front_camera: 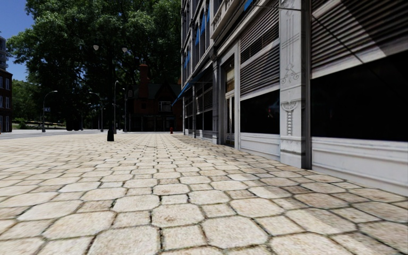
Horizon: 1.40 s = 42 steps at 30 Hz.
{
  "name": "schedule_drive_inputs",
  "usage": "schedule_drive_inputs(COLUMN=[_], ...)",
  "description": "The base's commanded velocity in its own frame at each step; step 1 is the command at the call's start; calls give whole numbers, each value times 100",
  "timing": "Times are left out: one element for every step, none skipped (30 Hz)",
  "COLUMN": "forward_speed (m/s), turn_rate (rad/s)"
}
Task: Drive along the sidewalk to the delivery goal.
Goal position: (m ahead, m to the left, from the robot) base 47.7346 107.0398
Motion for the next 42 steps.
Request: schedule_drive_inputs(forward_speed=[0, 0, 0, 0, 0, 0, 0, 0, 0, 0, 0, 0, 0, 0, 0, 0, 0, 0, 0, 0, 0, 0, 0, 0, 0, 0, 0, 0, 0, 0, 0, 0, 0, 0, 0, 0, 0, 0, 0, 0, 0, 0], turn_rate=[0, 0, 0, 0, 0, 0, 0, 0, 0, 0, 0, 0, 0, 0, 0, 0, 0, 0, 0, 0, 0, 0, 0, 0, 0, 0, 0, 0, 0, 0, 0, 0, 0, 0, 0, 0, 0, 0, 0, 0, 0, 0])
